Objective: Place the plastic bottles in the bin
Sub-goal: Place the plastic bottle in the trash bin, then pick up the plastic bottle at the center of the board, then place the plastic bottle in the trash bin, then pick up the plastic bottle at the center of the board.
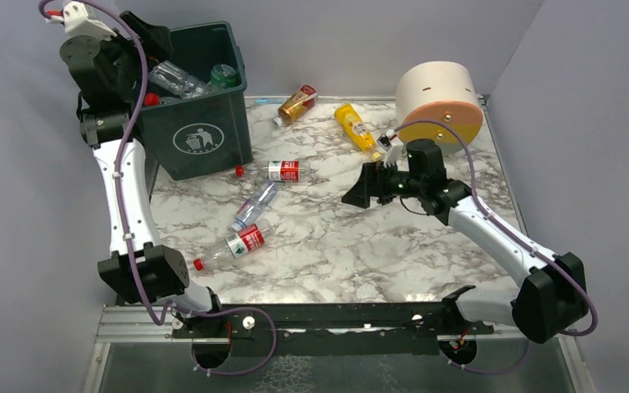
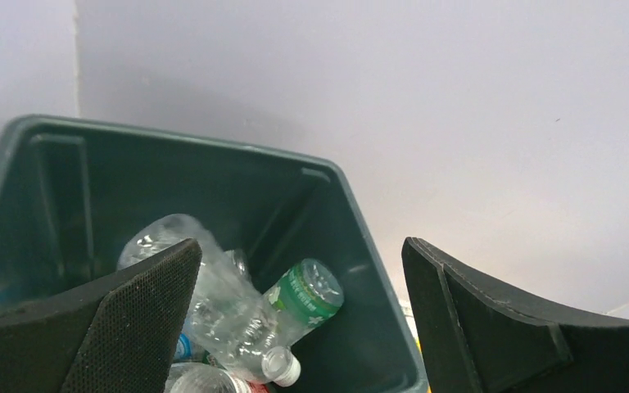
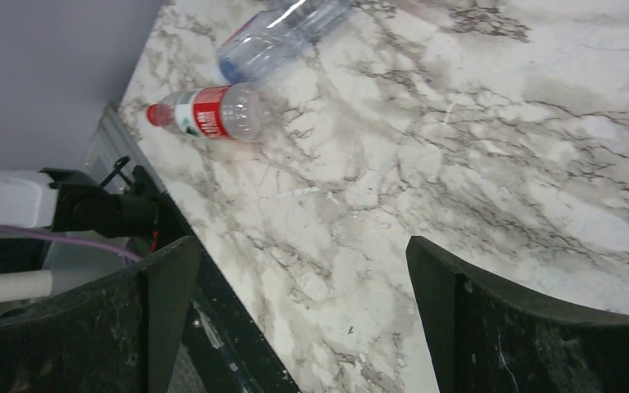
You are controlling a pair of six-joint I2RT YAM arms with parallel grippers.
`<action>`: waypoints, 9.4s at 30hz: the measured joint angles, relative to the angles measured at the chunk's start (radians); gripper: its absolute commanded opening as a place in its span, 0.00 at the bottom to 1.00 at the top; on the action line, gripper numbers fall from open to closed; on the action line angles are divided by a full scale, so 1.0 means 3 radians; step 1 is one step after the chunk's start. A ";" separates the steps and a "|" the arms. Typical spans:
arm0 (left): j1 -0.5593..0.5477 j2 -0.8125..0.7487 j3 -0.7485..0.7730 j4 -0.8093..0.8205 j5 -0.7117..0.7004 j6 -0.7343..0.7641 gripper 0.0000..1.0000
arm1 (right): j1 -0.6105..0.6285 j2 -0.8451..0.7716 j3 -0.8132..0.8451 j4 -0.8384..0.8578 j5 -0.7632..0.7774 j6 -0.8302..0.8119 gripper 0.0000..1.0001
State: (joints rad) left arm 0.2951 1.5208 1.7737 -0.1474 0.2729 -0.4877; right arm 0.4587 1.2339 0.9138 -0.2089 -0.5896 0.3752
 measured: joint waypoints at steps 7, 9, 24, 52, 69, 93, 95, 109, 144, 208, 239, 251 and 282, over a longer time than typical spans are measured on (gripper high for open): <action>0.0070 -0.0323 0.0210 -0.0252 0.0122 -0.0053 0.99 | 0.0001 0.0336 0.0186 -0.0065 0.0739 -0.0216 1.00; 0.0074 -0.0415 0.0173 -0.0264 0.0228 -0.0109 0.99 | 0.0001 0.0464 0.0253 -0.0058 0.0988 -0.0290 0.99; -0.0023 -0.1036 -0.1414 -0.0022 0.1239 -0.0727 0.99 | -0.0023 0.1600 0.0936 0.0024 0.2322 -0.0811 0.84; -0.0861 -0.1554 -0.2211 -0.0039 0.1202 -0.0687 0.99 | -0.0401 0.2701 0.1597 0.0425 0.2445 -0.1291 0.55; -0.1007 -0.1545 -0.2211 -0.0065 0.1080 -0.0660 0.99 | -0.0398 0.2839 0.1625 0.0445 0.2150 -0.1202 0.35; -0.1715 -0.1181 -0.2848 0.0528 0.0712 -0.0874 0.99 | -0.0394 0.1280 0.0431 0.0441 0.1158 -0.0659 0.31; -0.1803 -0.1129 -0.2944 0.0702 0.0660 -0.0946 0.99 | -0.0387 0.1139 0.0352 0.0443 0.0971 -0.0577 0.31; -0.2346 -0.0837 -0.3173 0.1498 0.0050 -0.1167 0.99 | -0.0047 0.0470 0.0060 0.0445 0.0140 -0.0104 0.32; -0.2633 -0.0614 -0.2945 0.1620 -0.0361 -0.1101 0.62 | 0.0282 -0.0001 -0.0098 0.0336 0.0038 0.0055 0.78; 0.0123 0.0198 -0.0736 0.0825 0.0422 -0.0579 0.83 | 0.0282 -0.0075 -0.0183 0.0112 0.0172 0.0011 0.91; 0.0159 -0.1118 -0.1485 0.0537 0.1205 -0.0881 0.99 | 0.0284 0.1910 0.1160 0.0694 0.0196 0.0051 1.00; 0.0149 -0.1324 -0.1929 0.0317 0.1392 -0.0874 0.99 | 0.0343 0.2508 0.1420 0.1057 0.0610 -0.0746 1.00; 0.0144 -0.1551 -0.1991 -0.0165 0.1546 -0.0739 0.99 | 0.0455 0.3544 0.2636 0.0654 -0.0070 -0.2758 0.99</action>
State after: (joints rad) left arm 0.3382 1.0554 1.1763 -0.1970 0.7368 -0.7094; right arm 0.5953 2.2971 1.7046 -0.0128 -0.6106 -0.4522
